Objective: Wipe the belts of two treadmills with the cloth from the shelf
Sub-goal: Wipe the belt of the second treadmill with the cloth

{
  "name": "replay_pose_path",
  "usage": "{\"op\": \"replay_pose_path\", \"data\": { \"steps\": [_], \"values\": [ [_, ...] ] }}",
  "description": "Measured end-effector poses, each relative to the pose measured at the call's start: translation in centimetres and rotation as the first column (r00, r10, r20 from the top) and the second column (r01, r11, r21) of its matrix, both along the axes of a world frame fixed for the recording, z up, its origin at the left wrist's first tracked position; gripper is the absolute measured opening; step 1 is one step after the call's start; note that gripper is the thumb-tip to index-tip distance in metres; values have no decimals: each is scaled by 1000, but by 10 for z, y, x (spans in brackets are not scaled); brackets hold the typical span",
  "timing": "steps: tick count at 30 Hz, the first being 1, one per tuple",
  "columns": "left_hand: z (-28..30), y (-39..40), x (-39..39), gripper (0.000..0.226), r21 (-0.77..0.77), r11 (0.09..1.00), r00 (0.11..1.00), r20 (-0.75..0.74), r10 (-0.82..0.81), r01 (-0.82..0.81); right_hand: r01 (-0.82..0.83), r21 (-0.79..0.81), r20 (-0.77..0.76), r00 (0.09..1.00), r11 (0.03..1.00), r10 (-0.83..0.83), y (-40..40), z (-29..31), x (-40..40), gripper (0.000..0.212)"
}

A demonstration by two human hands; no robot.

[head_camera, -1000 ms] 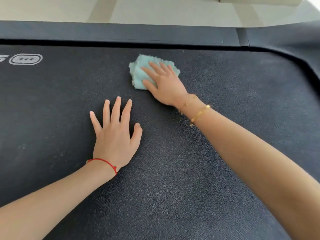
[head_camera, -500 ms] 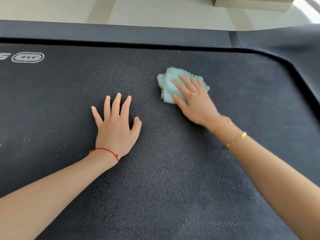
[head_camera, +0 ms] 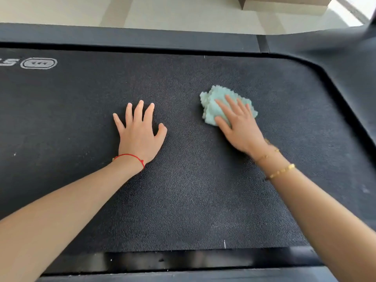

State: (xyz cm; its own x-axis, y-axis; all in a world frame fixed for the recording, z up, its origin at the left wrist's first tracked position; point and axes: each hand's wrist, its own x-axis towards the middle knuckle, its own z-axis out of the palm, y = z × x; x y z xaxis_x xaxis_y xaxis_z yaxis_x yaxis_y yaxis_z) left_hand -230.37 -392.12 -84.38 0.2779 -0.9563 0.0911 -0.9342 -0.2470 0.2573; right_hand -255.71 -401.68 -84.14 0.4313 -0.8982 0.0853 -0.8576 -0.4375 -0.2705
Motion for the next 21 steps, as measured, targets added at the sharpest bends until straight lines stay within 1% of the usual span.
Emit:
{"op": "replay_pose_path", "data": {
  "steps": [3, 6, 8, 9, 10, 11, 14, 15, 16, 17, 19, 21],
  "values": [
    [-1, 4, -1, 60, -23, 1000, 1000, -10, -2, 2, -185, 10, 42, 982, 983, 185, 70, 5, 2, 56],
    [-2, 13, -3, 57, -40, 999, 1000, -18, -15, 14, -345, 32, 36, 938, 938, 344, 149, 13, -6, 52],
    [-3, 22, -6, 56, -28, 999, 999, -19, -26, 25, -415, 43, 26, 910, 909, 414, 178, 16, -18, 53],
    [-3, 26, -8, 57, -18, 999, 999, -19, -32, 32, -444, 54, 12, 896, 895, 444, 181, 17, -26, 53],
    [-3, 31, -9, 57, -10, 999, 999, -17, -41, 41, -450, 63, -5, 893, 891, 451, 177, 16, -33, 53],
    [-3, 36, -11, 57, -7, 999, 999, -13, -51, 51, -417, 67, -19, 908, 906, 419, 167, 15, -39, 53],
    [-3, 45, -13, 58, -11, 997, 997, 8, -70, 70, -146, 63, 2, 989, 987, 146, 134, 13, -49, 54],
    [-3, 47, -13, 58, -17, 998, 998, 9, -68, 68, -81, 56, -5, 997, 995, 82, 131, 12, -48, 55],
    [-3, 48, -14, 57, -24, 998, 998, 8, -64, 64, -71, 41, -24, 997, 997, 72, 137, 11, -43, 56],
    [-3, 48, -15, 57, -28, 998, 998, 7, -62, 62, -110, 23, -41, 993, 994, 111, 148, 10, -38, 55],
    [-4, 47, -16, 57, -35, 998, 998, 8, -58, 58, -267, 8, -37, 963, 964, 267, 183, 13, -31, 52],
    [-4, 47, -16, 56, -38, 998, 998, 9, -57, 57, -389, 42, -22, 920, 920, 390, 215, 18, -30, 53]
  ]
}}
